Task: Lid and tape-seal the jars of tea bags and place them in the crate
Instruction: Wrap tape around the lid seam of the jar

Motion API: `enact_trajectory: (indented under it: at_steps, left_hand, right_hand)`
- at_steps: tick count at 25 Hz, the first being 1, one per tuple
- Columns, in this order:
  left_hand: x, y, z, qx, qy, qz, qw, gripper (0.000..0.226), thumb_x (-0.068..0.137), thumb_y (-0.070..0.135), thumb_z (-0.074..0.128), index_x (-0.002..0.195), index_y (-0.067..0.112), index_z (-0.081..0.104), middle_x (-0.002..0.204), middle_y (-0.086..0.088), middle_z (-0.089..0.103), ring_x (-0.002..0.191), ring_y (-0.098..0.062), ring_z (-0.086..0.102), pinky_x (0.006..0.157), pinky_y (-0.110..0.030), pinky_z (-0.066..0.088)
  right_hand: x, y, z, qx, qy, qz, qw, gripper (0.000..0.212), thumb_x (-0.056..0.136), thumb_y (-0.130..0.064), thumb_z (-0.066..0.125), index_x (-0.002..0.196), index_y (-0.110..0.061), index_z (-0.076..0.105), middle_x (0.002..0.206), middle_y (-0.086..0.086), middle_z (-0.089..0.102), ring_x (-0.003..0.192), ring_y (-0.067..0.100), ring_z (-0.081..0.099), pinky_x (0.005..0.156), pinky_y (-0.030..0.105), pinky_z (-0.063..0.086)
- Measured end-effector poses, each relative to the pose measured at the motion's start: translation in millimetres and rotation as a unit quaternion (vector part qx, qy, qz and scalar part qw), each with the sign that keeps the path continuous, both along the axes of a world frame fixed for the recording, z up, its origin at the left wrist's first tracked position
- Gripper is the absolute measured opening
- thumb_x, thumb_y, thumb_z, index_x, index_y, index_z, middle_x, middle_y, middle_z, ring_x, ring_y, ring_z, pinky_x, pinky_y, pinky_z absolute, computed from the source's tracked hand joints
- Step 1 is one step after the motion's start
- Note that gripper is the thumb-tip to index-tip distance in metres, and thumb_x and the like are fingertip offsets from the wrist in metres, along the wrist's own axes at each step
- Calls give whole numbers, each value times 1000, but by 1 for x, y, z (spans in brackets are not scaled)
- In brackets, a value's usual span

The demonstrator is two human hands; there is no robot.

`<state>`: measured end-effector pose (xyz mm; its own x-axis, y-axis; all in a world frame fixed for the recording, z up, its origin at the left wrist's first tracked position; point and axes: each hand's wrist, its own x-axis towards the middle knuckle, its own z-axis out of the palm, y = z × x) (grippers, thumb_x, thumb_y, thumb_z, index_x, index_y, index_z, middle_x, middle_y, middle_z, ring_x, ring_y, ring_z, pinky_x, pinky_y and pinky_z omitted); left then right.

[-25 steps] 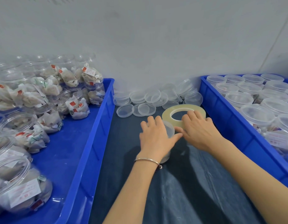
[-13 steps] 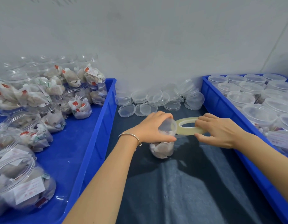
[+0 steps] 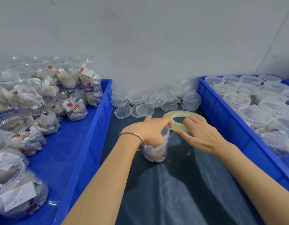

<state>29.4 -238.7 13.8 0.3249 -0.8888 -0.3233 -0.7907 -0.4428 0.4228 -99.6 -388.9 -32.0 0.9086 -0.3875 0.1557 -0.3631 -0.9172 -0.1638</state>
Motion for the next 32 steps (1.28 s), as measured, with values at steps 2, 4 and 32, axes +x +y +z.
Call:
enact_trajectory:
  at_steps: [2,4,32]
  left_hand:
    - [-11,1,-9,-11,-3,21,1000,47,82,6,47,119,31,33,103,7,37,124,-23,33,89,-50,41]
    - [-23,2,-23,-59,-36,50,996,33,86,22,52,111,29,32,121,12,35,143,-24,1,102,-67,20]
    - [-37,-1,-61,-263,-268,188,907,18,92,33,44,106,25,50,113,12,56,121,-24,42,94,-42,27]
  right_hand:
    - [2,5,-2,-1,-13,0,1000,39,93,-57,36,87,-19,42,92,-9,41,89,13,37,63,32,34]
    - [4,10,-3,-13,-26,-4,1000,39,93,-57,36,88,-19,42,91,-9,40,86,11,34,65,31,33]
    - [12,42,-4,-42,-2,-69,997,34,97,-45,34,102,-16,49,101,-6,37,107,17,39,80,39,39]
